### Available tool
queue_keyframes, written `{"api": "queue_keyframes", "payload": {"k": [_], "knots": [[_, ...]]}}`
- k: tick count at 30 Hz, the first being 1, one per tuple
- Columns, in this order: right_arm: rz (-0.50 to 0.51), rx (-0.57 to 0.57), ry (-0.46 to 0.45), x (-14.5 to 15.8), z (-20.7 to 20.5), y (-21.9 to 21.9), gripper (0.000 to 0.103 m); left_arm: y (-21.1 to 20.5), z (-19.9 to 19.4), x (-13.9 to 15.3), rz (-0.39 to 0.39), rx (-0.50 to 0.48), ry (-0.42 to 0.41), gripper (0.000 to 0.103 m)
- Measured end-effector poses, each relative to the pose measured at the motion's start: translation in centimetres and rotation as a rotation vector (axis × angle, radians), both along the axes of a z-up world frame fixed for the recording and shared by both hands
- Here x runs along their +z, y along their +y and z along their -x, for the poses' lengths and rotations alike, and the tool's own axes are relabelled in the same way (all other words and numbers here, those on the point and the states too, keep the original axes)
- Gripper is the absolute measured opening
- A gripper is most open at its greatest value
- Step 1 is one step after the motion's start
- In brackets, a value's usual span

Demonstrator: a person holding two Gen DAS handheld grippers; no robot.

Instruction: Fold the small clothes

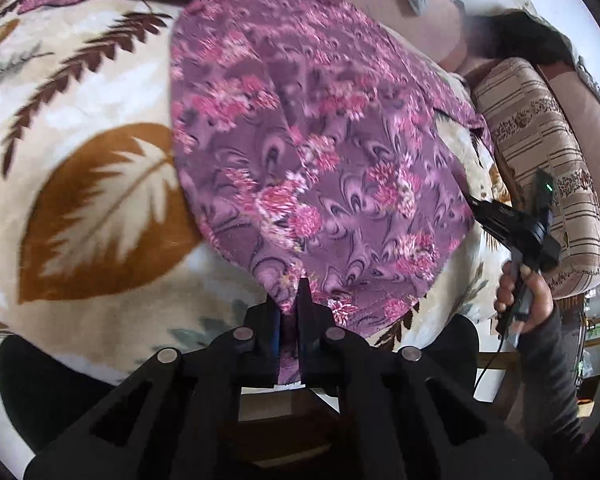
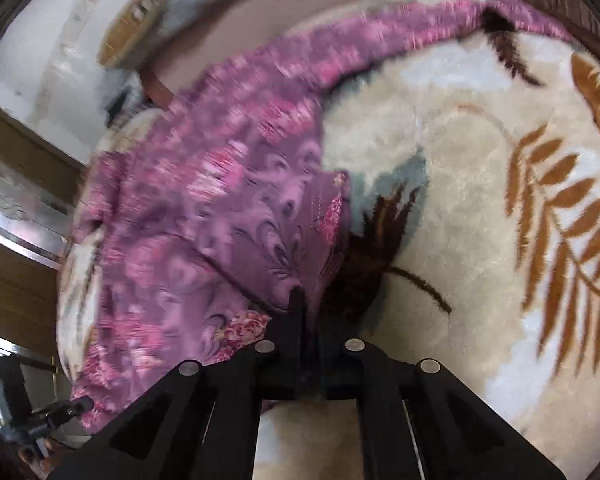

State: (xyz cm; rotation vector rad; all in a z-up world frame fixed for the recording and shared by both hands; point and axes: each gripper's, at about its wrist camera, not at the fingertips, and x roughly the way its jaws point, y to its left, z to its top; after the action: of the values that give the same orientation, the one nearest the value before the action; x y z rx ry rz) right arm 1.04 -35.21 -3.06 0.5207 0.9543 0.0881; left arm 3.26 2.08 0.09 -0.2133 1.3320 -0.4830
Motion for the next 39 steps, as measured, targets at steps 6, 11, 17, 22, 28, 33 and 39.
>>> {"api": "queue_keyframes", "payload": {"k": [6,11,17,22,28,33,39], "knots": [[-0.028,0.125,-0.058,3.5,9.8,2.1,0.005,3.4,0.6,0.6,-0.016,0.035,-0.017,0.004],[0.167,0.217,0.166,-1.0,14.4,5.0,0.004,6.0,0.9,-2.1,-0.066,0.064,0.053,0.005],[0.161,0.002,-0.009,2.5,12.0,-0.2,0.039,7.2,0.1,-1.4,-0.018,0.067,0.017,0.015],[0.140,-0.101,-0.004,0.4,6.4,-1.9,0.050,7.5,-3.7,-1.1,0.020,0.176,-0.001,0.037],[0.087,-0.100,0.010,-1.6,4.5,-0.9,0.049,6.4,-10.5,-2.6,0.017,0.272,0.041,0.037],[0.062,-0.081,0.022,-1.8,4.5,-0.5,0.049,4.4,-14.6,-4.3,-0.032,0.293,0.091,0.037],[0.099,-0.022,0.018,-1.6,4.1,0.6,0.005,2.0,-14.8,-3.8,-0.103,0.225,0.046,0.002]]}}
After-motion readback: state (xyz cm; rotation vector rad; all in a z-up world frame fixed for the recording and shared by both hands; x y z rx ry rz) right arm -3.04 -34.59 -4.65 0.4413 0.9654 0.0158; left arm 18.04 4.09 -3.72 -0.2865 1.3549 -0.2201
